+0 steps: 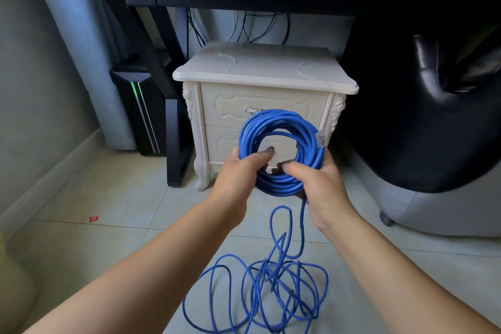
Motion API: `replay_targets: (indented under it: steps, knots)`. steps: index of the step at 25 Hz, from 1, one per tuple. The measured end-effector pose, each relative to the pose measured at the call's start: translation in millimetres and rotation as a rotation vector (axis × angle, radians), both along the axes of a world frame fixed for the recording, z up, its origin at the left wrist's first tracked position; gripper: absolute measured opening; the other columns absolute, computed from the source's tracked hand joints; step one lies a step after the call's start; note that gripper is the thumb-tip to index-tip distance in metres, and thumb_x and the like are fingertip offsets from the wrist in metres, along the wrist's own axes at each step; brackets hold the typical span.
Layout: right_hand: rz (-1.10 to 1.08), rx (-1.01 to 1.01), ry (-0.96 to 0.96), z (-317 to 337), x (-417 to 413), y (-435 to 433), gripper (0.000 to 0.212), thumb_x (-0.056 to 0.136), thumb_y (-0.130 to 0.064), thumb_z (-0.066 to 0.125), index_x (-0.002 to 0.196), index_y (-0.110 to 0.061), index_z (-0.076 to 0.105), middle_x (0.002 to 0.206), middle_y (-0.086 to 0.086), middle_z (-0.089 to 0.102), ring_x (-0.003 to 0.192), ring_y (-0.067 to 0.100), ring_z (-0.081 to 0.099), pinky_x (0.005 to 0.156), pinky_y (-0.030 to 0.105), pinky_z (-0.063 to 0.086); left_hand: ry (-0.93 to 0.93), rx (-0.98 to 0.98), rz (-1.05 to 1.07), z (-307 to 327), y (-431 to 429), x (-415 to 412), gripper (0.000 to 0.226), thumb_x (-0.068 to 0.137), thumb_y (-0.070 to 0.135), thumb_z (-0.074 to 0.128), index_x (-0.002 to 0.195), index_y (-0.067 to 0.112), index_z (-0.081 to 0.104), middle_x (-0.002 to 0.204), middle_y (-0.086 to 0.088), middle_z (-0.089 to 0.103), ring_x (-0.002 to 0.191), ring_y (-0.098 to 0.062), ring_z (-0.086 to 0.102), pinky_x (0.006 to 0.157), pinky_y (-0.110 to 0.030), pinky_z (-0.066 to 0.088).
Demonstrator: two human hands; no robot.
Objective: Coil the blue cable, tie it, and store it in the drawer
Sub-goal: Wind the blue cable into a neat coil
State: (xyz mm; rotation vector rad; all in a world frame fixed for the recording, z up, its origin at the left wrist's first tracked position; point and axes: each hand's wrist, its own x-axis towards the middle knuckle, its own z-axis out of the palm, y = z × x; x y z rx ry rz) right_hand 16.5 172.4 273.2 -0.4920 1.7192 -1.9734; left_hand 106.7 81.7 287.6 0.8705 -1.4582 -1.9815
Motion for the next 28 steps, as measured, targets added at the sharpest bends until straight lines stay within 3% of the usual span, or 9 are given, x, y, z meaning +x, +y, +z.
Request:
replay_targets:
  steps: [3,6,9,14,16,18,20,24,28]
  knots:
    - [-0.049,0.066,0.136,5,-11,4,0.042,0.058,-0.009,0.068,0.095,-0.027,0.062,0.083,0.008,0.067,0.079,0.024,0.067,0.068,0.040,0.057,-0.093,-0.184,-0.169,5,-1,6,0.017,0.084,0.014,0.073,0.090,0.020,0.059,0.081,0.003,0.064,0.081,-0.012,0.061,0.083,-0.029,0.046]
    - [-0.062,0.192,0.366,12,-16,7,0.037,0.070,0.001,0.066,0.093,-0.027,0.060,0.074,-0.006,0.059,0.068,0.013,0.055,0.059,0.023,0.044,-0.085,-0.355,-0.259,7,-12,11,0.079,0.075,0.017,0.083,0.139,0.032,0.039,0.123,0.010,0.059,0.109,-0.004,0.061,0.093,-0.021,0.047]
    - [-0.033,0.374,0.575,12,-15,10,0.041,0.075,0.000,0.061,0.105,-0.028,0.058,0.083,-0.008,0.065,0.077,0.017,0.060,0.065,0.021,0.046,-0.136,-0.681,-0.360,12,-19,16,0.107,0.068,0.035,0.087,0.151,0.044,0.019,0.144,0.017,0.034,0.126,0.009,0.039,0.105,-0.015,0.032]
    - [0.149,0.693,1.058,10,-1,5,0.056,0.077,-0.010,0.061,0.125,-0.036,0.047,0.109,-0.008,0.064,0.097,0.026,0.059,0.078,0.037,0.049,-0.333,-1.095,-0.427,6,-18,14,0.093,0.074,0.015,0.074,0.152,0.032,0.026,0.144,0.008,0.038,0.130,-0.008,0.039,0.105,-0.018,0.033]
    - [0.174,0.697,1.164,8,1,3,0.057,0.079,-0.011,0.060,0.129,-0.033,0.045,0.116,-0.007,0.062,0.103,0.025,0.057,0.078,0.036,0.048,-0.376,-1.087,-0.436,6,-19,14,0.087,0.073,0.010,0.069,0.148,0.034,0.032,0.135,0.007,0.045,0.121,-0.010,0.047,0.093,-0.012,0.037]
    - [0.174,0.714,1.226,7,1,4,0.055,0.080,-0.012,0.062,0.128,-0.032,0.044,0.119,-0.008,0.061,0.106,0.022,0.055,0.078,0.034,0.046,-0.333,-0.893,-0.532,10,-25,17,0.080,0.070,0.014,0.073,0.140,0.037,0.040,0.128,0.005,0.052,0.113,-0.011,0.054,0.091,-0.016,0.043]
    - [0.199,0.749,1.261,8,4,5,0.054,0.081,-0.011,0.062,0.128,-0.031,0.043,0.120,-0.009,0.058,0.109,0.020,0.053,0.078,0.033,0.043,-0.319,-0.695,-0.623,15,-26,20,0.072,0.069,0.015,0.074,0.132,0.036,0.047,0.120,0.004,0.057,0.104,-0.012,0.061,0.084,-0.021,0.050]
    - [0.212,0.789,1.239,11,12,4,0.044,0.083,-0.011,0.057,0.122,-0.024,0.041,0.113,-0.005,0.061,0.100,0.025,0.055,0.068,0.032,0.033,-0.543,-1.107,-0.368,4,-13,13,0.035,0.075,0.015,0.067,0.108,0.021,0.054,0.094,0.007,0.057,0.084,-0.015,0.056,0.064,-0.015,0.041]
    - [0.169,0.722,1.048,18,8,7,0.048,0.081,-0.020,0.061,0.122,-0.033,0.039,0.087,-0.008,0.058,0.082,0.027,0.055,0.066,0.034,0.038,-0.400,-1.083,-0.253,1,-10,9,0.011,0.076,0.006,0.055,0.084,0.012,0.051,0.072,0.002,0.056,0.065,-0.016,0.048,0.051,-0.019,0.033]
